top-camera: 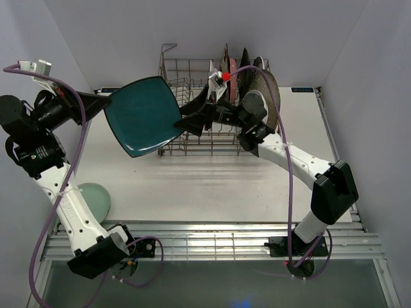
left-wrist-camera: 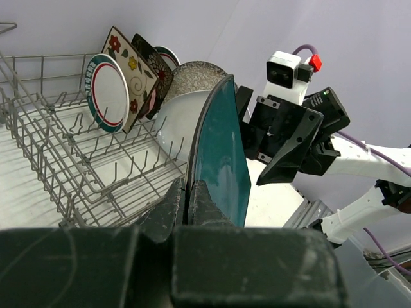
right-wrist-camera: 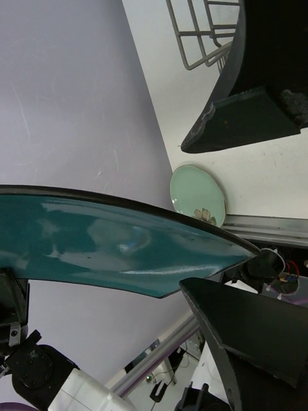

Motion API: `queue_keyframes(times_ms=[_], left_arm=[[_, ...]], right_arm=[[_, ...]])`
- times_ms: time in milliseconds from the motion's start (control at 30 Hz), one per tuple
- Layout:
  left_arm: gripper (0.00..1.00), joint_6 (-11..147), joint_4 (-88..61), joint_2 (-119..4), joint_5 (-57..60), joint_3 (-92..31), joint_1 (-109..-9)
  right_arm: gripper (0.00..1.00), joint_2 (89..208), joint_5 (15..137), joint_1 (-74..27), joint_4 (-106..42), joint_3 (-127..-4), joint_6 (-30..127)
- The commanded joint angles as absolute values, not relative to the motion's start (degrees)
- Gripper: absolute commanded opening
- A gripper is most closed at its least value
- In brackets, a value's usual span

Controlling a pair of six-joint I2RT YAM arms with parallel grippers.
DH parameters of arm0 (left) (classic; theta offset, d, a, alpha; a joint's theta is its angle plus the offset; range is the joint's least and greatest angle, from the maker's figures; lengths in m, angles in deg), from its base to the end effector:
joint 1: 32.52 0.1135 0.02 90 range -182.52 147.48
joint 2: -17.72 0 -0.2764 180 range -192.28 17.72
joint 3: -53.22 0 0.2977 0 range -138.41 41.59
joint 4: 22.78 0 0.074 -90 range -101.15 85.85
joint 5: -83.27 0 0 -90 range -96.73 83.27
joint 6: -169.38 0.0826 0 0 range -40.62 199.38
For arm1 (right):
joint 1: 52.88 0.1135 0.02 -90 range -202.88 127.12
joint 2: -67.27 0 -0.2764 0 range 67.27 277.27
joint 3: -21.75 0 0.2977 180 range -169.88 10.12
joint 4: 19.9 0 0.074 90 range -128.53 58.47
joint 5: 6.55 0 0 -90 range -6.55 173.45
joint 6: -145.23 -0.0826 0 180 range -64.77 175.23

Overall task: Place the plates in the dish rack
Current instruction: Insert the plate into the dish rack.

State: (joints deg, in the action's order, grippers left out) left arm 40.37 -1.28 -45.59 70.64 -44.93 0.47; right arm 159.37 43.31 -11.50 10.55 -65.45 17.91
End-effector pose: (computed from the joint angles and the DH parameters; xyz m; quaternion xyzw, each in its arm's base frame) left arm 0.2366 0.0575 0.5518 0.1121 0.6799 -0.4193 0.5911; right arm 0.3028 0.3377 0.4234 -0.3079 0.4903 0.6453 0.4984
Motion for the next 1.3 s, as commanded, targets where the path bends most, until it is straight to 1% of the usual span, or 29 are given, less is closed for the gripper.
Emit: queue_keyframes(times_ms=[0, 100, 133, 200, 233, 300, 333, 367, 400, 467, 500, 600, 633, 667, 733, 867, 967, 1000, 1100, 1133, 1233, 1267], left_arm=[[0.00, 38.8, -3.3, -44.7, 68.2, -44.8, -0.4], [0.00, 39.0, -3.3, -45.0, 68.2, -44.6, -0.8], [0.00, 39.1, -3.2, -45.2, 68.2, -44.4, -0.9], [0.00, 39.6, -3.3, -45.4, 68.0, -44.1, -1.1], [0.00, 39.7, -3.2, -45.3, 67.9, -43.8, -1.2], [0.00, 39.9, -3.3, -45.4, 67.8, -43.6, -1.3], [0.00, 40.0, -3.3, -45.4, 67.7, -43.4, -1.4], [0.00, 40.1, -3.2, -45.4, 67.6, -43.2, -1.7], [0.00, 40.3, -3.3, -45.5, 67.5, -43.0, -1.9], [0.00, 40.4, -3.2, -45.7, 67.0, -42.7, -2.6], [0.00, 40.4, -3.3, -45.7, 66.9, -42.6, -2.8], [0.00, 41.0, -3.2, -46.0, 66.6, -42.3, -3.6], [0.00, 41.1, -3.3, -46.2, 66.4, -42.2, -3.9], [0.00, 41.3, -3.3, -46.2, 66.4, -42.0, -4.0], [0.02, 41.8, -3.3, -46.3, 66.3, -41.7, -4.2], [0.17, 42.3, -3.4, -46.5, 66.0, -41.1, -4.3], [0.31, 42.5, -3.7, -46.9, 66.0, -40.9, -4.4], [0.46, 42.5, -4.0, -47.0, 66.0, -40.7, -4.4], [0.68, 42.7, -5.1, -46.7, 64.9, -39.8, -4.4], [0.81, 42.9, -5.0, -46.5, 64.6, -39.8, -4.4], [0.93, 44.3, -4.4, -46.3, 63.5, -40.1, -4.4], [0.94, 44.7, -4.3, -46.2, 63.1, -40.3, -4.3]], right_arm=[[0.81, 161.1, 42.4, -10.3, 11.2, -69.9, 17.7], [0.76, 161.6, 42.8, -9.7, 11.1, -70.6, 17.7], [0.72, 161.6, 43.2, -9.6, 11.1, -70.6, 17.9], [0.68, 161.5, 43.6, -9.6, 10.5, -70.6, 18.1], [0.63, 161.3, 44.2, -9.6, 10.3, -70.6, 18.4], [0.58, 161.2, 44.5, -9.6, 10.1, -70.4, 18.8], [0.52, 161.2, 44.6, -9.6, 9.9, -70.5, 18.8], [0.48, 161.3, 44.6, -9.6, 10.0, -70.6, 18.8], [0.43, 161.6, 44.6, -9.6, 9.8, -70.6, 18.8], [0.37, 161.8, 44.5, -9.6, 9.7, -71.0, 18.6], [0.29, 162.0, 44.7, -9.6, 9.6, -71.1, 18.6], [0.17, 162.2, 45.2, -9.6, 9.1, -71.2, 18.4], [0.11, 162.1, 45.8, -9.6, 8.9, -71.2, 18.4], [0.08, 162.1, 46.4, -9.6, 8.4, -70.9, 18.3], [0.08, 161.8, 47.5, -9.6, 8.1, -70.7, 18.4], [0.08, 161.4, 48.8, -9.6, 7.2, -70.6, 18.4], [0.08, 161.2, 50.0, -9.6, 7.0, -70.5, 18.0], [0.08, 161.1, 50.6, -9.7, 7.0, -70.3, 17.8], [0.08, 160.7, 52.0, -10.1, 6.4, -70.3, 17.3], [0.08, 160.5, 52.5, -10.4, 5.4, -70.5, 17.3], [0.08, 159.8, 54.1, -10.9, 3.7, -70.6, 18.1], [0.08, 159.6, 54.4, -11.0, 3.4, -70.6, 18.3]])
